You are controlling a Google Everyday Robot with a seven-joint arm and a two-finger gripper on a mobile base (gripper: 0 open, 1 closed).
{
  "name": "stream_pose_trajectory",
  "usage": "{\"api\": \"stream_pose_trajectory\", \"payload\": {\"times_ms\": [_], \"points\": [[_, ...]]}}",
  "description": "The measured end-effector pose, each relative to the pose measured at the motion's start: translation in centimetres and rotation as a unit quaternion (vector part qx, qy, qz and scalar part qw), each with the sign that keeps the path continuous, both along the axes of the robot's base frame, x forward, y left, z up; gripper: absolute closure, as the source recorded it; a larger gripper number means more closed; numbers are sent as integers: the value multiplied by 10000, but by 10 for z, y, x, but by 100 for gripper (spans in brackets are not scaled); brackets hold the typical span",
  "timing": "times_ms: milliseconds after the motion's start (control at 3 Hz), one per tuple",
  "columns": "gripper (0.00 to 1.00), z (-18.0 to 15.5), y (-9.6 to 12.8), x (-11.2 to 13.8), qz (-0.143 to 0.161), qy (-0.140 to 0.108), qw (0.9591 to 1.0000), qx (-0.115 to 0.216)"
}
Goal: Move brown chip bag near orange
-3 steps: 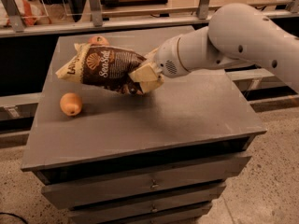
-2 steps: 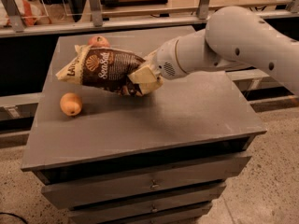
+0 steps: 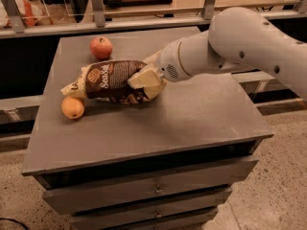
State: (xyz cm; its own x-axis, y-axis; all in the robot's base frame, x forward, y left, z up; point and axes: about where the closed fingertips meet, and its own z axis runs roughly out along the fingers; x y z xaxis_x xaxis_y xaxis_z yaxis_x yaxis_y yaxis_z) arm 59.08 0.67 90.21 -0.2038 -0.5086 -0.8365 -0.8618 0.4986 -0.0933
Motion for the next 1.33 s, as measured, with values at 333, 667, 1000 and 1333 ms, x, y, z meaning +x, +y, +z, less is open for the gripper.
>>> {"api": "stream_pose_trajectory", "payload": {"times_ms": [333, 667, 1000, 1333], "points": [[0, -1, -1, 0, -48, 8, 10000, -25], [0, 3, -8, 1, -119, -37, 9999, -74], [0, 7, -31, 3, -309, -115, 9992, -206], [0, 8, -59, 3, -396, -139, 9983, -416]]}}
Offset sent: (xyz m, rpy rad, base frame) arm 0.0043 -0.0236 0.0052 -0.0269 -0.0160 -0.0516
